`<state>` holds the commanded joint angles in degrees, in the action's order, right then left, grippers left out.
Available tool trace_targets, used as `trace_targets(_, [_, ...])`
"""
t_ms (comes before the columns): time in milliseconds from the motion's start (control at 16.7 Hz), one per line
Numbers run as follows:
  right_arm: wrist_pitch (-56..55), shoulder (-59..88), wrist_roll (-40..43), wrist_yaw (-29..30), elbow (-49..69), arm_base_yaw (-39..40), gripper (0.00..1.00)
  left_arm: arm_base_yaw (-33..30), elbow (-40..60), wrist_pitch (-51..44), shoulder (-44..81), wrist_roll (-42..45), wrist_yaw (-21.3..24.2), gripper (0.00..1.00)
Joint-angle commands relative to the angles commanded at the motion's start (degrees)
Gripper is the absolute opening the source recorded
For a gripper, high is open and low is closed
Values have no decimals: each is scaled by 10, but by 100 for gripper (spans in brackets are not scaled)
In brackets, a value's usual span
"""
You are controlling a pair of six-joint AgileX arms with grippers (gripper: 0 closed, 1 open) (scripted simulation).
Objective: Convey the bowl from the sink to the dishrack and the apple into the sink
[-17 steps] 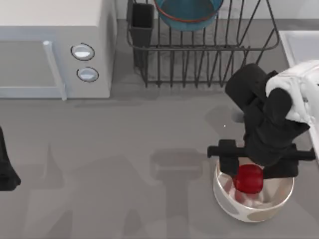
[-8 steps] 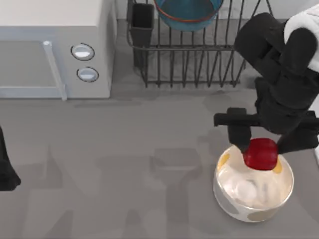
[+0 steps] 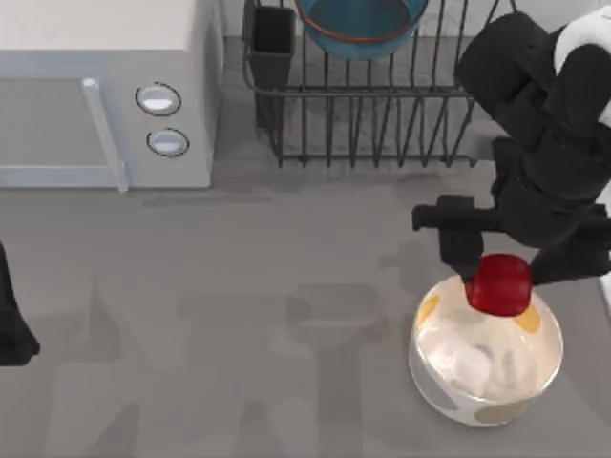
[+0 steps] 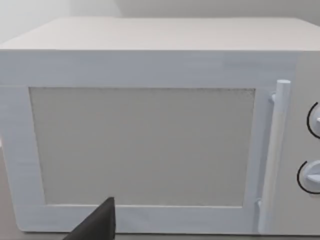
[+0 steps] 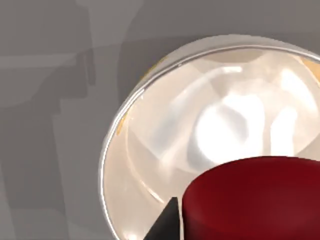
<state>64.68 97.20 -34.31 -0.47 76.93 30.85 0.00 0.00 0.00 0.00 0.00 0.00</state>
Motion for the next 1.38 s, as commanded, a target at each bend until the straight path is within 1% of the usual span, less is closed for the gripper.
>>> trace_targets(180, [-71, 2, 18, -19, -18, -38, 0, 0, 0, 0, 0, 0, 0, 100])
trace_targets(420, [-232, 1, 62, -61, -65, -122, 0, 0, 0, 0, 0, 0, 0, 100])
trace_targets(660, [-440, -7, 120, -116, -140, -232, 0, 0, 0, 0, 0, 0, 0, 100])
trace_targets(1140, [-922, -53, 247, -225, -323, -472, 0, 0, 0, 0, 0, 0, 0, 100])
trace_targets(1260, [-1018, -71, 277, -246, -362, -522, 0, 0, 0, 0, 0, 0, 0, 100])
trace_targets(1380, [-1091, -91, 302, -263, -393, -563, 0, 0, 0, 0, 0, 0, 0, 100])
